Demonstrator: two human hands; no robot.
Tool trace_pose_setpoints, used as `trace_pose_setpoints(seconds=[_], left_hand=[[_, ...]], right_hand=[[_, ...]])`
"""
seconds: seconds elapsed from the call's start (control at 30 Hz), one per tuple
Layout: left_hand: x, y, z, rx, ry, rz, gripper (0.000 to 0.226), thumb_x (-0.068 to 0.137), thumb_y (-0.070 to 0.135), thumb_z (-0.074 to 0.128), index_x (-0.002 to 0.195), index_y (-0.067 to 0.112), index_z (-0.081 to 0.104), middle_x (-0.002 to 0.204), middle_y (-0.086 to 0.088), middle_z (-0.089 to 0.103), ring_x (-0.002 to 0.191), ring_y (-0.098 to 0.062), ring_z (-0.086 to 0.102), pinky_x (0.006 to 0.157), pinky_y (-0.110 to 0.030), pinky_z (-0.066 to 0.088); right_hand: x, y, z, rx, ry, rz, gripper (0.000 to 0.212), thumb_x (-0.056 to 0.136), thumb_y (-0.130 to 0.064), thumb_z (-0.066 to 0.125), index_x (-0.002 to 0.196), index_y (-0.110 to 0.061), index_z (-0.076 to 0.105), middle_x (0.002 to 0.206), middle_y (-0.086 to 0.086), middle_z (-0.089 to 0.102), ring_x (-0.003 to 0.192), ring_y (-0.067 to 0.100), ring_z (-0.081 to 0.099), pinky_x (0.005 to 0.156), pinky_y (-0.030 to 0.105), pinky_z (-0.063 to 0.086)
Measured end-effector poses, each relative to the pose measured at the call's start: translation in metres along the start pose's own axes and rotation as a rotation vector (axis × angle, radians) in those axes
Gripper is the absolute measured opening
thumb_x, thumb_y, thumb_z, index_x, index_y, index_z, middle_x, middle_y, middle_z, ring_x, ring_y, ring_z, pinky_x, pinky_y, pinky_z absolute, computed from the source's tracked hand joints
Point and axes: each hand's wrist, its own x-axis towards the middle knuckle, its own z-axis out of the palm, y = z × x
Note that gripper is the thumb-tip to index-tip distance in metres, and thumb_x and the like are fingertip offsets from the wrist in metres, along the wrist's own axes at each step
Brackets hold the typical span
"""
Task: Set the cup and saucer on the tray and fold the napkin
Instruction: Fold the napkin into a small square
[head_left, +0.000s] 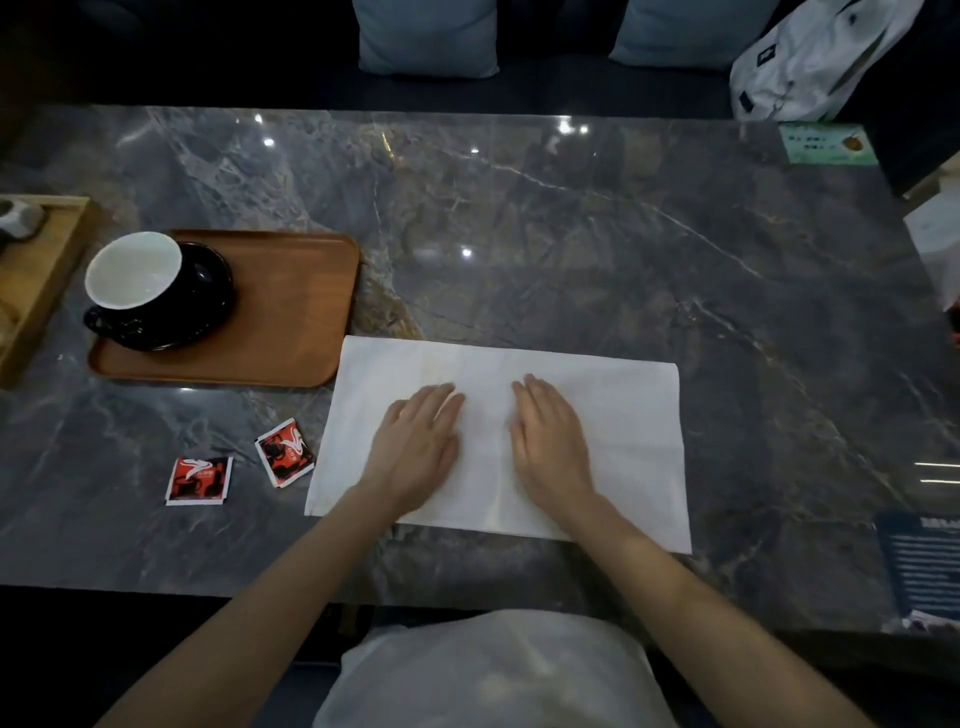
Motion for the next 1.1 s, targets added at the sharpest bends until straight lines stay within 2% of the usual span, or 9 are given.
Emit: trace_pose_setpoints(seconds=[0.03,0.1,0.17,0.23,0.4,0.53,0.7,0.97,1.1], left_hand=[[0.005,0.001,0.005,0.002,-0.042,-0.031,0.057,0.092,0.038,0.019,0.141,0.013,0.033,0.151,-0.006,0.029,0.138,-0.025,0.029,0.110,-0.042,0.026],[0.014,0.000,0.017,0.036,-0.087,-0.048,0.064,0.091,0.048,0.003,0.147,0.018,0.004,0.154,0.002,-0.002,0.143,-0.016,-0.003,0.114,-0.037,-0.001],[0.022,-0.004,0.027,0.053,-0.096,-0.044,0.062,0.091,0.053,0.004,0.143,0.021,-0.007,0.151,0.004,-0.012,0.138,-0.014,-0.015,0.112,-0.036,-0.007],[0.026,-0.009,0.033,0.020,-0.102,-0.057,0.059,0.092,0.052,0.010,0.142,0.024,-0.006,0.151,0.004,-0.011,0.138,-0.014,-0.013,0.114,-0.038,-0.005],[0.027,-0.027,0.038,0.014,-0.053,-0.091,0.062,0.092,0.056,0.011,0.146,0.025,0.010,0.153,0.000,0.004,0.142,-0.018,0.000,0.115,-0.040,0.000],[0.019,-0.055,0.035,0.009,-0.018,-0.168,0.061,0.093,0.054,0.010,0.146,0.023,0.017,0.154,-0.006,0.019,0.141,-0.021,0.009,0.112,-0.041,0.004],[0.012,-0.076,0.032,0.043,-0.022,-0.220,0.060,0.094,0.050,0.008,0.146,0.020,0.016,0.153,-0.010,0.022,0.140,-0.025,0.013,0.113,-0.041,0.005],[0.004,-0.040,0.038,-0.089,0.079,-0.329,0.059,0.091,0.042,0.028,0.143,0.017,0.022,0.151,-0.014,0.026,0.139,-0.022,0.011,0.111,-0.040,0.002],[-0.004,-0.024,0.045,-0.064,0.094,-0.510,0.059,0.091,0.046,0.024,0.145,0.022,0.017,0.153,-0.011,0.023,0.142,-0.021,0.009,0.114,-0.044,0.005]], right_hand=[[0.003,-0.007,0.007,-0.017,-0.035,0.009,0.048,0.098,-0.026,0.029,0.144,-0.010,0.027,0.153,0.009,0.025,0.142,0.023,0.019,0.114,0.030,0.005],[0.008,-0.012,0.023,-0.112,-0.108,0.014,0.054,0.099,-0.034,0.022,0.147,-0.015,0.009,0.158,0.003,0.007,0.145,0.017,-0.001,0.112,0.032,-0.010],[0.012,-0.012,0.035,-0.224,-0.116,-0.013,0.057,0.096,-0.039,0.015,0.147,-0.014,0.008,0.157,0.005,0.008,0.142,0.015,-0.005,0.114,0.034,-0.014],[0.016,-0.012,0.038,-0.255,-0.115,0.009,0.059,0.093,-0.039,0.015,0.145,-0.011,0.018,0.154,0.007,0.021,0.139,0.016,0.005,0.115,0.036,-0.009],[0.022,-0.002,0.036,-0.304,-0.123,0.074,0.063,0.094,-0.048,0.013,0.145,-0.011,0.009,0.153,0.009,0.015,0.143,0.023,0.011,0.113,0.038,-0.006],[0.019,0.006,0.038,-0.276,-0.127,0.089,0.067,0.092,-0.055,0.008,0.148,-0.017,0.005,0.155,0.009,0.006,0.143,0.022,-0.003,0.115,0.039,-0.008],[0.020,0.005,0.038,-0.245,-0.102,0.077,0.067,0.092,-0.057,0.006,0.147,-0.019,0.003,0.155,0.006,0.002,0.143,0.020,-0.002,0.115,0.037,-0.008],[0.039,-0.023,0.043,-0.295,-0.169,-0.027,0.058,0.092,-0.036,0.025,0.142,-0.008,0.027,0.148,0.011,0.036,0.139,0.019,0.022,0.112,0.036,-0.003],[0.040,-0.018,0.045,-0.365,-0.164,-0.030,0.063,0.091,-0.044,0.023,0.144,-0.011,0.016,0.152,0.010,0.023,0.139,0.021,0.017,0.112,0.038,-0.005]])
